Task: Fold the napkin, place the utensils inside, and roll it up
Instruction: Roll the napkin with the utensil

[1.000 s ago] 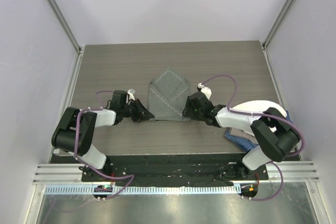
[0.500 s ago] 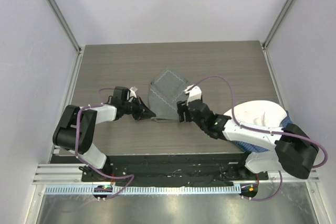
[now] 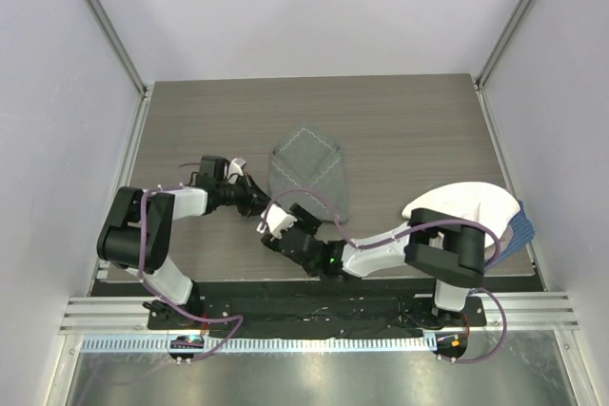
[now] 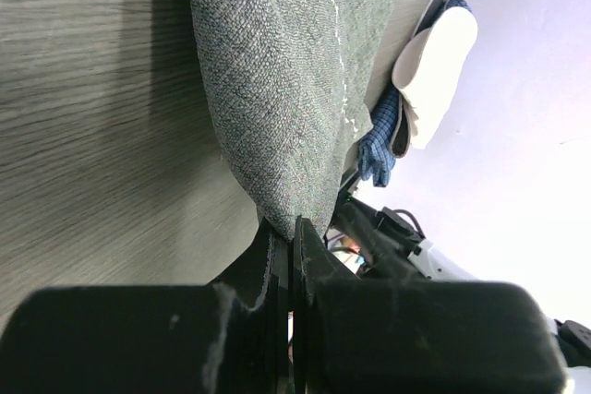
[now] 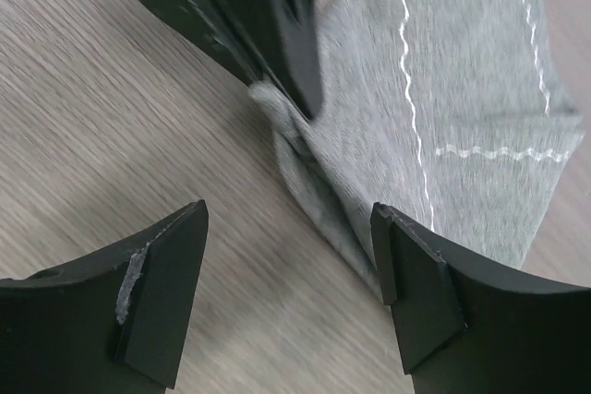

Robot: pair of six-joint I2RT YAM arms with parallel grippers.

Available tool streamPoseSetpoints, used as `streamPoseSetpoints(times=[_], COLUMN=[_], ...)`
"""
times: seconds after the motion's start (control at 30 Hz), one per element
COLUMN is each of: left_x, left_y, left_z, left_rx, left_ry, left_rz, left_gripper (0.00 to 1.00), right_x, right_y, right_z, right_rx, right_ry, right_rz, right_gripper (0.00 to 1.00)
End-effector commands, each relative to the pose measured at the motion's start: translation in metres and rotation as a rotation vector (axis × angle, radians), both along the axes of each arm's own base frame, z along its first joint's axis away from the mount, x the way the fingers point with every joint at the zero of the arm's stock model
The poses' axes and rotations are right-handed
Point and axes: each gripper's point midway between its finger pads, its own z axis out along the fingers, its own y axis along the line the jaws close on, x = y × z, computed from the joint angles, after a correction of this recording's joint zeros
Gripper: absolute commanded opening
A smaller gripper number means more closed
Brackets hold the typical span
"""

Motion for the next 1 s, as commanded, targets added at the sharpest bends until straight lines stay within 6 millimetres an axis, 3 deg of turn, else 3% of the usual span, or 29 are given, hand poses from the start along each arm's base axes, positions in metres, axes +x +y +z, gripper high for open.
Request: streamPoseSetpoints(times=[0.0, 0.03, 0.23, 0.47, 0.77, 0.97], left_x=[-0.002, -0.002, -0.002, 0.0, 0.0, 0.001], left_y=[0.001, 0.001, 0.009, 0.017, 0.027, 0.029], left_z=[0.011, 0.011, 0.012, 0.013, 0.011, 0.011], left_rx=[-0.065, -0.067, -0.08, -0.084, -0.088, -0.089], left_ry=[0.003, 0.006, 0.01, 0.011, 0.021, 0.017], left_rz=[-0.016, -0.016, -0.002, 0.01, 0.022, 0.025], left_gripper=[0.0, 0.0, 0.0, 0.0, 0.0, 0.0], right_x=[0.014, 0.017, 0.029, 0.031, 0.049, 0.047], right_y=[0.027, 0.026, 0.011, -0.018, -0.052, -0.045], right_z=[0.036, 0.025, 0.014, -0.014, -0.024, -0.035], right_rx=[0.064, 0.031, -0.047, -0.14, -0.144, -0.152], right_ry=[-0.135, -0.137, -0.195, -0.202, -0.16, -0.108], right_rz=[-0.037, -0.051, -0.169, -0.234, -0.31, -0.199], right_gripper=[0.79, 0.79, 0.78, 0.73, 0.69, 0.61])
